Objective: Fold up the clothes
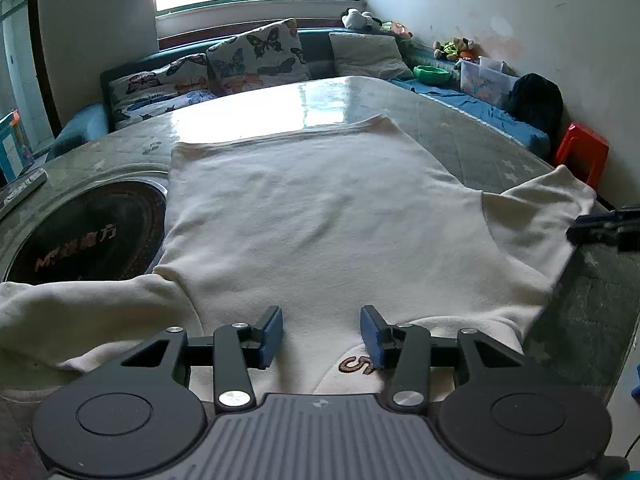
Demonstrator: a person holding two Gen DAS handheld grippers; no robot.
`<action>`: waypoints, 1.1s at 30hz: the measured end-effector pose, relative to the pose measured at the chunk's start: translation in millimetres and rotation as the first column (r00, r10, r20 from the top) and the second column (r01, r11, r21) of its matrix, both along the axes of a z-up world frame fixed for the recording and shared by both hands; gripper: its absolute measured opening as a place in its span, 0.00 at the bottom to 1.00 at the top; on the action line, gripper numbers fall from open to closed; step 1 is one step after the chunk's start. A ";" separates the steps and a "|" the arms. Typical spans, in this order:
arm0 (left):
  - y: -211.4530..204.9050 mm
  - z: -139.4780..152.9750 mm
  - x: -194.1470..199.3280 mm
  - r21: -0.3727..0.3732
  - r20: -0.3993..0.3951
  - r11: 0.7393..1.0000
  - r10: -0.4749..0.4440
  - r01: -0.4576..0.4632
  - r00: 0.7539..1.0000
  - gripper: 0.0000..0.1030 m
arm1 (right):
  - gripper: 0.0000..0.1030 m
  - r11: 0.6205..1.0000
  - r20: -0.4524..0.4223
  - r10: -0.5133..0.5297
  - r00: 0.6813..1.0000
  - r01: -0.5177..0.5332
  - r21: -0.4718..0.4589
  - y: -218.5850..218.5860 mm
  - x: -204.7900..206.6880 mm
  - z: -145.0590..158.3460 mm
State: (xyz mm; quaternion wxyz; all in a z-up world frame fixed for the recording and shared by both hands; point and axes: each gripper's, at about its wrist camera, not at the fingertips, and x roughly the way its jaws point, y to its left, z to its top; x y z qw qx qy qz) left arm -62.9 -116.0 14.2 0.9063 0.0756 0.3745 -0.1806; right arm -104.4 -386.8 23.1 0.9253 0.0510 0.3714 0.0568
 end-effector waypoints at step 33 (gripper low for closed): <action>-42.7 14.6 -7.9 0.000 0.019 0.995 -0.102 0.102 0.995 0.54 | 0.06 0.941 0.106 -0.331 0.938 0.336 -0.041 -76.0 11.9 -0.7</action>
